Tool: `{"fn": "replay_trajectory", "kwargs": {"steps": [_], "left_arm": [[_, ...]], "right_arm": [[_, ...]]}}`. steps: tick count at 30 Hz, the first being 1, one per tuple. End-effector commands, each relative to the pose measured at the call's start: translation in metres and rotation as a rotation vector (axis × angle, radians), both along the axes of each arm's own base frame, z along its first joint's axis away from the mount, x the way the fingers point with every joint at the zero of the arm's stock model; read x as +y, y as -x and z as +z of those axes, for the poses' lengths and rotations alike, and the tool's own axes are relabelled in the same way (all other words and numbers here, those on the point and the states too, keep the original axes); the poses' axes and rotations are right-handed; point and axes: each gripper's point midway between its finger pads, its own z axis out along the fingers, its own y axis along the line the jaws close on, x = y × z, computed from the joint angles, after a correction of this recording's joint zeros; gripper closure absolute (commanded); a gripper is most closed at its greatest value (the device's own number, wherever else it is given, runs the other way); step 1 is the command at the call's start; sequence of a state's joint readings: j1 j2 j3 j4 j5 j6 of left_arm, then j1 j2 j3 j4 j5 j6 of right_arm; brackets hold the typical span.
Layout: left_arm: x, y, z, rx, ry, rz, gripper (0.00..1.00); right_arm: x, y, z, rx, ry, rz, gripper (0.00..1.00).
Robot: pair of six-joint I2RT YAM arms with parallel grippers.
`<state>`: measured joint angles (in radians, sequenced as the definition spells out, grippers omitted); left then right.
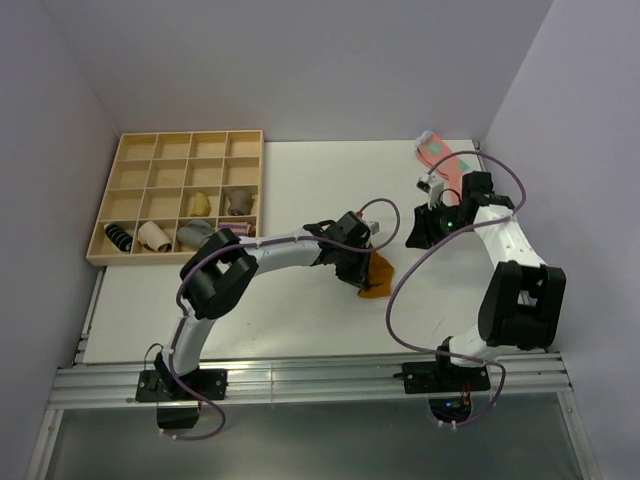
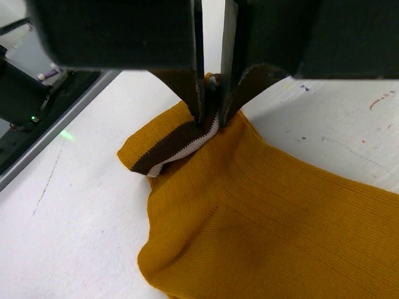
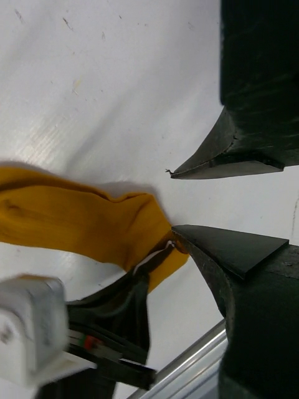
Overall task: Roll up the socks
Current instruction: Roll the sock at the center of the board.
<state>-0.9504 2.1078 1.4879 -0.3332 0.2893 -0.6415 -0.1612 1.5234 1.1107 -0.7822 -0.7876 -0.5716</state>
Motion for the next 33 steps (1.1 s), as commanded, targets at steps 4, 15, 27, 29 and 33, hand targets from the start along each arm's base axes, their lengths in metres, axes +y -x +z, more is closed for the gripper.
{"fn": "replay_trajectory", "kwargs": {"steps": [4,15,27,29,33], "left_arm": [[0.003,-0.002,0.004,0.131,0.002,-0.025,1.0],[0.0,-0.005,-0.003,0.229,0.007,-0.03,1.0],[-0.002,-0.005,-0.007,0.256,0.006,-0.033,1.0],[-0.002,-0.004,-0.007,0.258,0.007,-0.032,1.0],[-0.003,-0.005,-0.006,0.259,0.01,-0.033,1.0]], "right_arm": [[0.014,0.034,-0.004,-0.18,0.106,0.231,0.57],[0.054,0.079,-0.03,-0.29,0.194,0.51,0.55],[0.068,0.09,-0.064,-0.282,0.308,0.648,0.51],[0.07,0.093,-0.072,-0.281,0.329,0.665,0.51],[0.07,0.095,-0.081,-0.283,0.358,0.681,0.52]]}}
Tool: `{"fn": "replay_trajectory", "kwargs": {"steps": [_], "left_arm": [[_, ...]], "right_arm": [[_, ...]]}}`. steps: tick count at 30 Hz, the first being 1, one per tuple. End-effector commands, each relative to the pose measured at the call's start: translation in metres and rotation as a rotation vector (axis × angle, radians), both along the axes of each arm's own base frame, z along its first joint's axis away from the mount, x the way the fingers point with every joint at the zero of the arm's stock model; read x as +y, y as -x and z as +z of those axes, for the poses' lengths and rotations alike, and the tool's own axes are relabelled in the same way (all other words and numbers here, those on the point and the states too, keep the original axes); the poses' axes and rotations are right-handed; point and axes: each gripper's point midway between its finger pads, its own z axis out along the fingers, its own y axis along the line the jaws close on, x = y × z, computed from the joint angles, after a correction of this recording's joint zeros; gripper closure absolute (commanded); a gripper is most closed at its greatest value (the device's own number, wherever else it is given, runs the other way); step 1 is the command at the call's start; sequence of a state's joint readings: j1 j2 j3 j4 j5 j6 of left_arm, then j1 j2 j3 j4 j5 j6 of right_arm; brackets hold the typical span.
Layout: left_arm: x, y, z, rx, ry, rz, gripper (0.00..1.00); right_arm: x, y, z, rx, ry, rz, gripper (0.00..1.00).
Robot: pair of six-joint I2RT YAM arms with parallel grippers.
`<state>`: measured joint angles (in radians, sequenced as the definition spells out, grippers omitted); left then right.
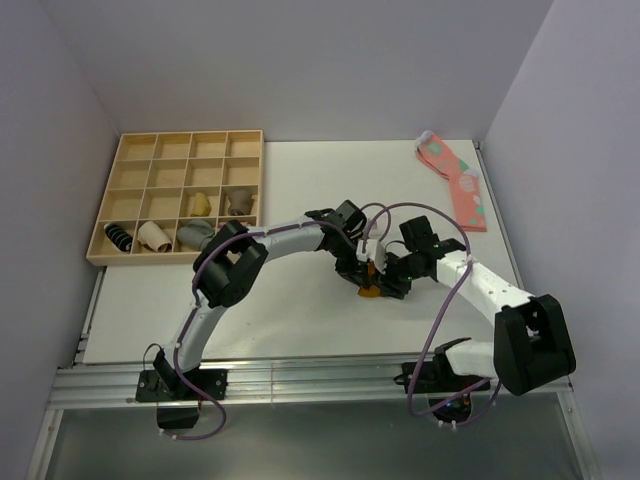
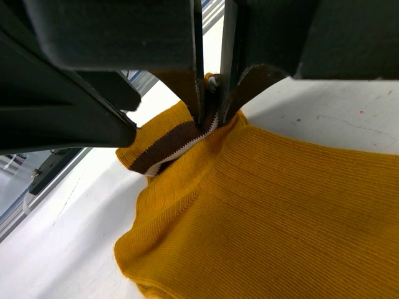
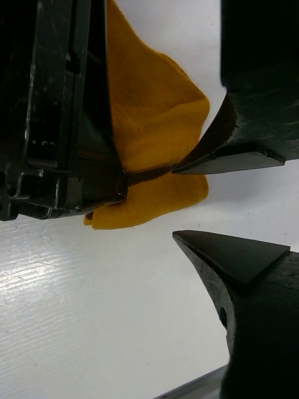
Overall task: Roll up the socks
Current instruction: Roll the sock at the center of the board.
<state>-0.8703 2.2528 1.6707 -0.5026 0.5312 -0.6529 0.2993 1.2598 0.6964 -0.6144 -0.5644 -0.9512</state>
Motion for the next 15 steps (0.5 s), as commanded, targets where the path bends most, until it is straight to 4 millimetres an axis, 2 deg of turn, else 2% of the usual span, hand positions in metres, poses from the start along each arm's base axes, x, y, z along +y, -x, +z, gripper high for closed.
{"fn": "replay_trajectory", "kwargs": {"steps": [1,9,15], "left_arm": [[-0.002,-0.001,-0.002,0.011,-0.014,0.003,1.0],[-0.006,-0.002,0.0,0.02,0.007,0.003,1.0],[-0.005,-0.003,0.001,0.026,0.012,0.006,1.0]], "right_arm": [[-0.004,-0.002,-0.014,-0.027,0.06,0.019,0.52],[-0.013,-0.006,-0.026,-0.046,0.124,0.013,0.53],[-0.02,0.0,-0.037,-0.027,0.174,0.03,0.53]]}}
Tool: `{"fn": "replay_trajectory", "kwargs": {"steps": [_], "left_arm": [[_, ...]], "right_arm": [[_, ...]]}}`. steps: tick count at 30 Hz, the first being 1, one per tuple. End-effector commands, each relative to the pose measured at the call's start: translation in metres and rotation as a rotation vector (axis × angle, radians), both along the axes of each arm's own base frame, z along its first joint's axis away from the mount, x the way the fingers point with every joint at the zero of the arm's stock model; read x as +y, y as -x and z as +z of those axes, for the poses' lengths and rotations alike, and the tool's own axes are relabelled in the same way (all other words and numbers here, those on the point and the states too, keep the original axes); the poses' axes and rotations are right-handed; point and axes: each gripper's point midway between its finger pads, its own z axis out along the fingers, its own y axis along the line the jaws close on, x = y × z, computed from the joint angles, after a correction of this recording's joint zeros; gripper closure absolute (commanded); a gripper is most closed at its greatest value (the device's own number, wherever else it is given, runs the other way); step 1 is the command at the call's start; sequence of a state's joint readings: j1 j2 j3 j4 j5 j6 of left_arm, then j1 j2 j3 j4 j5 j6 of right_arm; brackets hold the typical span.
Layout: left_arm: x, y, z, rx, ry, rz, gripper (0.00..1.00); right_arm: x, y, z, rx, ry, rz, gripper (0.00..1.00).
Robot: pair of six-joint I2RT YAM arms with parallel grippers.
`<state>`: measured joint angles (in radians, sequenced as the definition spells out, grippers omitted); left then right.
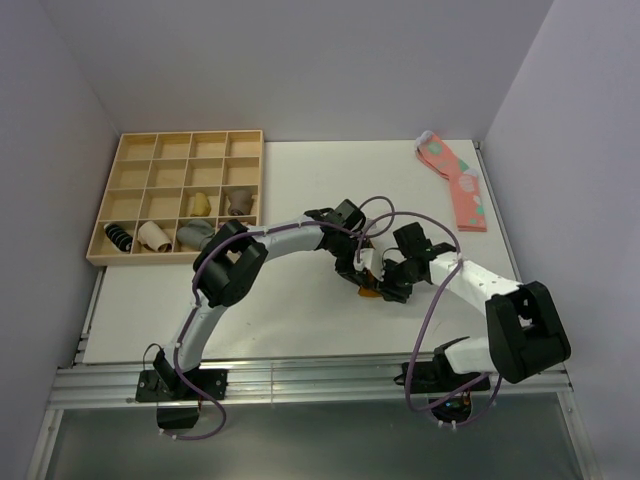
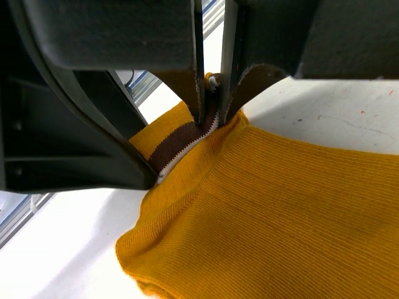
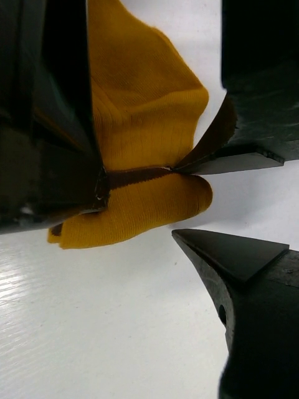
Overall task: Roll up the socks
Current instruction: Roll the sock at the center of the board.
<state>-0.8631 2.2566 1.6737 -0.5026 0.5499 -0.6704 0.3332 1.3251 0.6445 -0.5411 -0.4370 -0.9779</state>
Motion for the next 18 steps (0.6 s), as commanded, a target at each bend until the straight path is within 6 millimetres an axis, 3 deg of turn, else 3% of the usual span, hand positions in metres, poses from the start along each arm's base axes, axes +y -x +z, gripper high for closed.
{"fn": "replay_trajectory", "kwargs": {"steps": [1,6,7,13,16,18], "left_arm": [[-0.004,-0.003,0.0,0.002,0.004,-0.004,1.0],[-0.004,-0.004,0.0,0.006,0.014,0.002,1.0],[-0.005,-0.004,-0.001,0.011,0.016,0.009,1.0],[-0.005,-0.003,0.001,0.018,0.044,0.037,1.0],[-0.003,-0.005,0.0,0.02,0.047,0.061,0.99],[-0.001,-0.007,0.002,0.006,0.051,0.073,0.93]], "right_arm": [[-0.006,0.001,-0.007,-0.019,0.054,0.022,0.53],[-0.006,0.005,-0.011,0.013,0.07,0.013,0.58],[-0.007,0.004,-0.012,0.016,0.072,0.008,0.65],[-0.01,0.0,-0.018,0.033,0.099,-0.033,0.84],[-0.011,-0.001,-0.019,0.034,0.105,-0.041,0.89],[-0.011,-0.001,-0.019,0.034,0.108,-0.043,0.9]]}}
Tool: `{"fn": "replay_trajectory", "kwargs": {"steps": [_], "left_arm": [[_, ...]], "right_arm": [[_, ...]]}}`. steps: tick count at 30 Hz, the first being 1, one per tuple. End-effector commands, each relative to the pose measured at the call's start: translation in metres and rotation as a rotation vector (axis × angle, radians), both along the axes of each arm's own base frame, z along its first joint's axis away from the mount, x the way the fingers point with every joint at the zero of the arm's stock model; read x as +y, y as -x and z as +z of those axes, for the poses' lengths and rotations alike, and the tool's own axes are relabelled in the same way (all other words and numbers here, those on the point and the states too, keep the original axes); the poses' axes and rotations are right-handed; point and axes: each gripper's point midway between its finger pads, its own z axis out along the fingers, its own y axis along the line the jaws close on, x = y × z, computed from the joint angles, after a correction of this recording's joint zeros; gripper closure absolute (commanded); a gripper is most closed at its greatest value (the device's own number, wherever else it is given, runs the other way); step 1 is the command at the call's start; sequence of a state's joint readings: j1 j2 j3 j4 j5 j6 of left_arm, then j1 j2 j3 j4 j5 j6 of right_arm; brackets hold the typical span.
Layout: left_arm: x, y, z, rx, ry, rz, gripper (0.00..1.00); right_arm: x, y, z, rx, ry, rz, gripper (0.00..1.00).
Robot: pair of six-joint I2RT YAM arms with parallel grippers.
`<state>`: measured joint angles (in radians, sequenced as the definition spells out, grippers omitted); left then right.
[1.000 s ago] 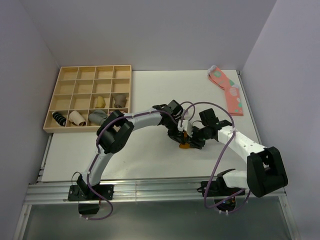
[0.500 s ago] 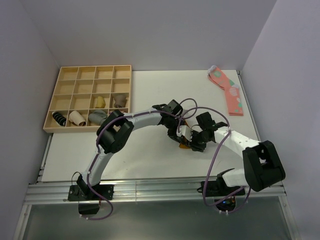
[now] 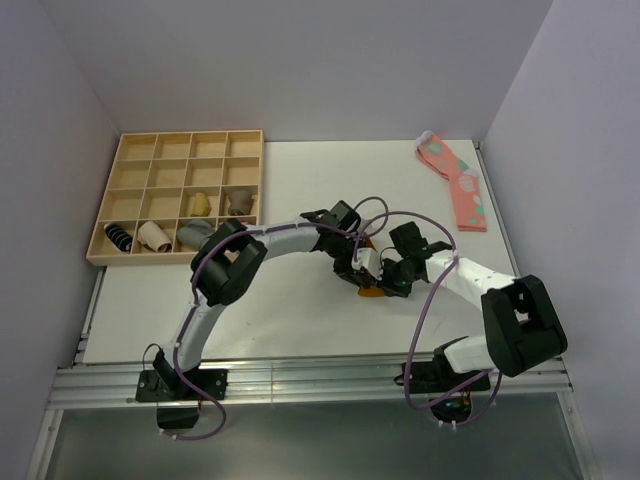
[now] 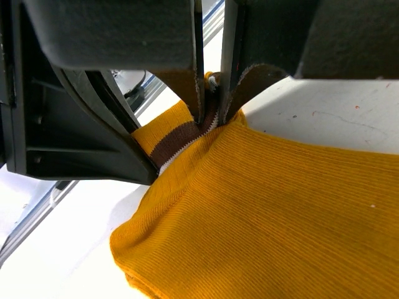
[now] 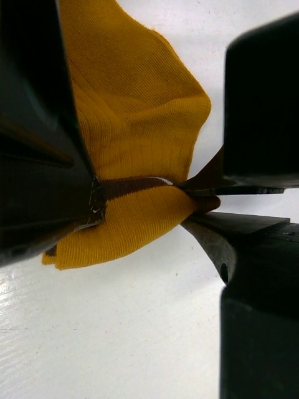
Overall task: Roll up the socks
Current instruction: Roll the sock at the center of the board.
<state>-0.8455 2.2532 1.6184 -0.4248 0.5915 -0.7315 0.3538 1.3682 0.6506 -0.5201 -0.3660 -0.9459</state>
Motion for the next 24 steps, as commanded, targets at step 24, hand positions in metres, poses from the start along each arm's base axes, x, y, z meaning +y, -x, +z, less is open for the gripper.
{"fn": "replay_trajectory", "kwargs": {"steps": [24], "left_arm": [[0.058,-0.124,0.051,-0.341,0.053,0.592,0.62]], "right_arm": [[-0.01,0.005,-0.013,0.071,0.079,-0.02,0.95]]}}
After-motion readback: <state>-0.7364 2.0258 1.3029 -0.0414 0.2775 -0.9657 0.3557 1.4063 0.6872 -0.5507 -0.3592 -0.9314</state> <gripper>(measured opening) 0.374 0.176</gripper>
